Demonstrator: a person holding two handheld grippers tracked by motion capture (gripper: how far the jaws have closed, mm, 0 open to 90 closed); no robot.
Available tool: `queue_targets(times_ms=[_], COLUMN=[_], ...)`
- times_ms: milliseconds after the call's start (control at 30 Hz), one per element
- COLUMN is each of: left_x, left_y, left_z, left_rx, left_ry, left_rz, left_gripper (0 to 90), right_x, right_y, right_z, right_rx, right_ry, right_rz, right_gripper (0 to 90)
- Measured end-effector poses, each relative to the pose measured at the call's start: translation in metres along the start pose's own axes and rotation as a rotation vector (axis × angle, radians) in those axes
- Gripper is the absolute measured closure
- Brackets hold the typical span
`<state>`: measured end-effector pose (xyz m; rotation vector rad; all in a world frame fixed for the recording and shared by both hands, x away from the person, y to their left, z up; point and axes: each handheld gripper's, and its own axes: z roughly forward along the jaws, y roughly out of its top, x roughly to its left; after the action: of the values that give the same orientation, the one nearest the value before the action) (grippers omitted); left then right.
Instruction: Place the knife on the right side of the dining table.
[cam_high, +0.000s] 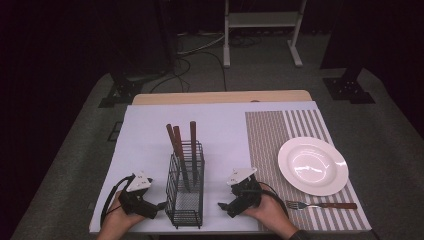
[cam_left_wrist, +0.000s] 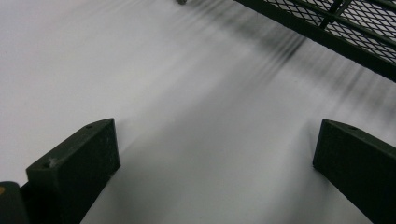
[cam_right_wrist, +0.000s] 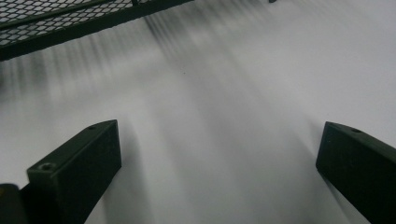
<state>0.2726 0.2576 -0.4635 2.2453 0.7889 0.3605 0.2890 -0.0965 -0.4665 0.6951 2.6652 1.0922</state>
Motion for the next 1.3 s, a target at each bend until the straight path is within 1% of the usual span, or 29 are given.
queue_targets(times_ms=[233, 267, 333, 367, 400, 433, 467, 567, 700, 733, 833, 933, 1100, 1133, 1200, 1300], left_x=[0.000, 0.000, 0.000, 0.000, 0.000, 0.000, 0.000, 0.000, 0.000, 0.000, 0.000, 0.000, 0.000, 0.000, 0.000, 0.000], left_y=[0.000, 0.000, 0.000, 0.000, 0.000, 0.000, 0.000, 0.000, 0.000, 0.000, 0.000, 0.000, 0.000, 0.000, 0.000, 0.000], left_z=[0.000, 0.000, 0.000, 0.000, 0.000, 0.000, 0.000, 0.000, 0.000, 0.000, 0.000, 0.000, 0.000, 0.000, 0.000, 0.000], left_rx=[0.001, 0.001, 0.000, 0.000, 0.000, 0.000, 0.000, 0.000, 0.000, 0.000, 0.001, 0.003, 0.003, 0.003, 0.003, 0.003], left_ry=[0.001, 0.000, 0.001, 0.001, 0.001, 0.001, 0.001, 0.000, 0.000, 0.000, 0.000, 0.000, 0.000, 0.000, -0.001, -0.001], left_rz=[0.000, 0.000, -0.001, -0.001, 0.000, 0.000, 0.000, -0.001, -0.001, -0.001, 0.000, 0.001, 0.002, 0.002, 0.000, -0.001], left_gripper=[0.0, 0.0, 0.0, 0.0, 0.0, 0.0, 0.0, 0.0, 0.0, 0.0, 0.0, 0.0, 0.0, 0.0, 0.0, 0.0], right_x=[0.000, 0.000, -0.002, -0.002, -0.004, -0.004, -0.003, -0.003, -0.005, -0.007, -0.009, -0.012, -0.015, -0.017, -0.020, -0.022], right_y=[0.000, 0.000, 0.001, 0.001, 0.003, 0.003, 0.006, 0.010, 0.014, 0.016, 0.017, 0.022, 0.027, 0.029, 0.032, 0.036], right_z=[0.000, -0.001, -0.005, -0.005, -0.008, -0.008, -0.011, -0.015, -0.018, -0.019, -0.021, -0.026, -0.031, -0.034, -0.037, -0.041], right_rx=[-0.004, -0.005, -0.010, -0.010, -0.023, -0.023, -0.027, -0.042, -0.047, -0.049, -0.056, -0.079, -0.101, -0.112, -0.120, -0.133], right_ry=[-0.002, -0.005, -0.018, -0.018, -0.001, -0.001, -0.005, -0.003, -0.002, 0.005, 0.010, 0.020, 0.023, 0.033, 0.040, 0.049], right_rz=[0.002, 0.004, 0.012, 0.012, 0.013, 0.013, 0.027, 0.034, 0.038, 0.050, 0.051, 0.064, 0.074, 0.087, 0.095, 0.096], right_gripper=[0.5, 2.5, 12.9, 12.9, 20.0, 20.0, 21.6, 23.4, 26.3, 26.6, 28.1, 29.5, 30.2, 32.0, 33.8, 36.3])
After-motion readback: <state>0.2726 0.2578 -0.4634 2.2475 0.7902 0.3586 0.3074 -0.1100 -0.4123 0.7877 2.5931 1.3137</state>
